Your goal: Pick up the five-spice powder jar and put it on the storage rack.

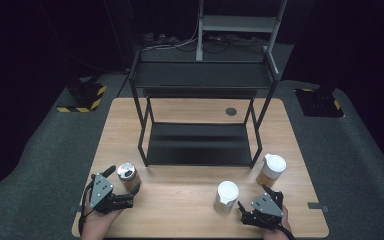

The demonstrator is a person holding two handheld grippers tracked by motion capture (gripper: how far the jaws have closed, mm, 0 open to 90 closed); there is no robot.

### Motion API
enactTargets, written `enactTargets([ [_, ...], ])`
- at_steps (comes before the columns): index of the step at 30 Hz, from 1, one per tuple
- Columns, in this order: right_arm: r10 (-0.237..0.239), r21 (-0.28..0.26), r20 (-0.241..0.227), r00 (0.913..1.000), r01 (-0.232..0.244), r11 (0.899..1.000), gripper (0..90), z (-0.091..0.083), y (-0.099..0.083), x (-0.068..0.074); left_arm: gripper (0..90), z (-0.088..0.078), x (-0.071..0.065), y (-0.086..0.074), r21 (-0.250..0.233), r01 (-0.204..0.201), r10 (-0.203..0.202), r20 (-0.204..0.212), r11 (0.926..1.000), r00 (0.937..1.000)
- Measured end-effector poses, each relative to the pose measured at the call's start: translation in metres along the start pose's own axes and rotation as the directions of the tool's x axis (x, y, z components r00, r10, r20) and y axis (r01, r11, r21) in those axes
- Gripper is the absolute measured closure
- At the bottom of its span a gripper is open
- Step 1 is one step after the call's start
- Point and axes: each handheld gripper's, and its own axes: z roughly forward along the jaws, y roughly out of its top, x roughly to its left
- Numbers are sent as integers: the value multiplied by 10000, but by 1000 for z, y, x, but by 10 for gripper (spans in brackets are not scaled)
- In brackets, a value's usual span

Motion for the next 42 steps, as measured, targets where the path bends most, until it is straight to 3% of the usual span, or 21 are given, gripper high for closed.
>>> enactTargets([
  [15,-2,11,-18,10000,2,10000,3,0,0,0,5,12,4,-6,219,336,-334,-89,9992,9994],
  [26,14,3,-38,10000,-14,10000,3,0,0,-1,13,18,10,-13,120,981,-979,-190,9951,9950],
  [31,-44,20,-28,10000,44,10000,3,0,0,0,68,21,14,-18,58,1420,-1419,-186,9898,9897],
  [42,-14,-14,-24,10000,14,10000,3,0,0,0,230,24,16,-23,136,1375,-1373,-171,9904,9904],
])
